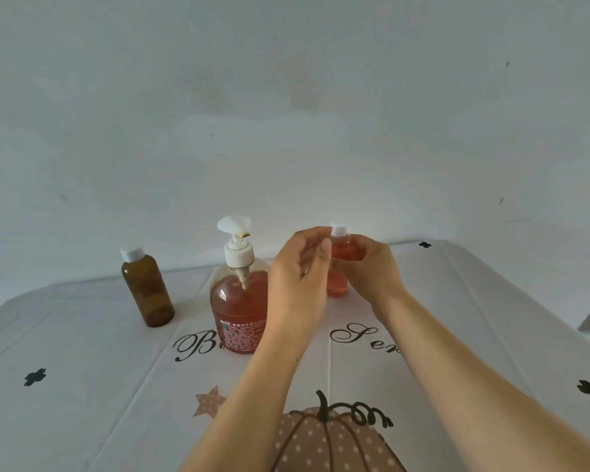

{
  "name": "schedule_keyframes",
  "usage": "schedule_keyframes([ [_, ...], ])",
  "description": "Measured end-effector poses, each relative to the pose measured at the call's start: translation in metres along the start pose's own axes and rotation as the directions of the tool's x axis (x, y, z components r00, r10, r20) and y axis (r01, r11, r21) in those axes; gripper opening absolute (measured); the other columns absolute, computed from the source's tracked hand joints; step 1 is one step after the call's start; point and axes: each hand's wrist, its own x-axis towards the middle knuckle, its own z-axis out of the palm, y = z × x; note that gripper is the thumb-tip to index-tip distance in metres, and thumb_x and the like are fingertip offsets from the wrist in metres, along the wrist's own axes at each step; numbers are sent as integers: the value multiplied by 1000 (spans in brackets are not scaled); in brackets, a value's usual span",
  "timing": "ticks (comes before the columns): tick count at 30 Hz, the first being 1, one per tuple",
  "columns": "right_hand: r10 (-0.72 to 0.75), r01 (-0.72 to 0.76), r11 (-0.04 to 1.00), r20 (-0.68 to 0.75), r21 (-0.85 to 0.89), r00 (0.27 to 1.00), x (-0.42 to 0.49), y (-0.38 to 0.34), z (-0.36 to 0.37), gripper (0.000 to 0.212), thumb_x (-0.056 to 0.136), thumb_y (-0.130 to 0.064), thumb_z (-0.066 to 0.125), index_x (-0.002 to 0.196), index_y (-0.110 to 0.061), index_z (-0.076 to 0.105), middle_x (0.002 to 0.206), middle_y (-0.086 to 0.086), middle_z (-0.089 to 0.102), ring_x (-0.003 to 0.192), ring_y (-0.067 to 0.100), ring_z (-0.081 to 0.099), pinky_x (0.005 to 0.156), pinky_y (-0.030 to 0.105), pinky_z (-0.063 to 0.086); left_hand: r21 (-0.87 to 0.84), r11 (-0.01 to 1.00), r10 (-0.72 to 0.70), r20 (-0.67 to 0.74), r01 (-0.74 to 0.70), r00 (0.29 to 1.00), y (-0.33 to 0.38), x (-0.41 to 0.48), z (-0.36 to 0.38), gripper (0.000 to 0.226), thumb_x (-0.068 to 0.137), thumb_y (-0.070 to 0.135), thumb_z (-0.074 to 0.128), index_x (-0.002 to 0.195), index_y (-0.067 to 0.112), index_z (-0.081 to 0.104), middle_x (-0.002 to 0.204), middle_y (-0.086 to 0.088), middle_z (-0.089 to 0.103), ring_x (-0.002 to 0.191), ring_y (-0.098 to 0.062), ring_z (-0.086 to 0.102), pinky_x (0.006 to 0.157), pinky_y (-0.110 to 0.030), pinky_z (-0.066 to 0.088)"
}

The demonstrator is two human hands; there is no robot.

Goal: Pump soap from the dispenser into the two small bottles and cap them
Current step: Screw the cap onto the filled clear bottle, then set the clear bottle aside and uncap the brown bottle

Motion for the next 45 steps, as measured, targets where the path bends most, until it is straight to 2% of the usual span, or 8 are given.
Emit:
schedule_keyframes([
  [8, -74, 55, 974, -77, -220, 994, -21, -8, -2, 86, 75, -49, 77, 149, -28, 40, 144, -5, 51, 131, 15, 50, 107, 35, 42, 120, 972, 210, -64, -202, 976, 10, -10, -7, 13, 96, 13, 55, 98, 17, 68, 81, 8, 70, 73, -5, 68, 57, -14, 51],
  [15, -378, 391, 919, -377, -45, 845, -54, -38, 15, 26, 89, -13, 67, 112, -25, 68, 111, -13, 67, 98, 0, 61, 85, 8, 45, 326, 798, 603, -450, -507, 659, 38, -7, -66, 13, 91, 8, 48, 86, 15, 57, 61, 6, 49, 52, -10, 43, 48, -20, 34],
  [20, -409, 425, 905, -269, 0, 872, -65, -50, 42, 25, 90, -7, 60, 102, -27, 70, 102, -14, 70, 92, 6, 65, 75, 4, 44, 163, 982, 189, -744, -100, 641, 12, 14, -135, 29, 88, 12, 55, 114, 22, 49, 111, 4, 53, 98, -4, 54, 78, -19, 46],
  [24, -407, 410, 912, -222, -36, 886, -67, -42, 57, 26, 90, -6, 60, 100, -28, 71, 97, -15, 70, 97, 16, 65, 76, 10, 47, 201, 911, -174, -605, 361, 777, -26, 21, -172, 69, 87, 19, 61, 146, 25, 26, 145, 2, 36, 129, -18, 41, 99, -35, 38],
  [30, -416, 411, 909, -201, -65, 887, -73, -27, 60, 26, 90, -2, 61, 96, -26, 71, 97, -15, 70, 89, 1, 63, 72, 3, 45, 321, 873, -158, -526, 368, 835, -36, 17, -173, 53, 83, 10, 66, 132, 18, 46, 120, -2, 58, 96, -16, 52, 79, -30, 39],
  [34, -448, 449, 893, -209, -45, 870, -77, -22, 56, 20, 89, -2, 65, 92, -20, 73, 88, -12, 71, 82, -2, 63, 67, 2, 43, 516, 844, 156, -501, 149, 851, -24, 2, -166, 44, 81, 28, 72, 120, 27, 54, 104, 12, 57, 94, -14, 59, 79, -26, 42],
  [38, -441, 468, 877, -207, 106, 873, -90, -24, 54, 13, 89, -16, 70, 76, -20, 69, 61, -5, 65, 56, 5, 60, 55, 11, 44, 751, 531, 648, -60, -393, 759, -12, -23, -162, 39, 82, 39, 65, 113, 17, 55, 96, 7, 54, 81, -4, 50, 72, -10, 39],
  [45, -496, 492, 831, -56, 261, 867, -113, -37, 56, 25, 79, -43, 75, 79, -18, 70, 58, -5, 63, 50, 6, 53, 52, 14, 41, 766, 262, 667, 296, -587, 684, -21, -35, -145, 49, 71, 31, 78, 114, 18, 60, 89, -3, 63, 71, -15, 60, 54, -30, 52],
])
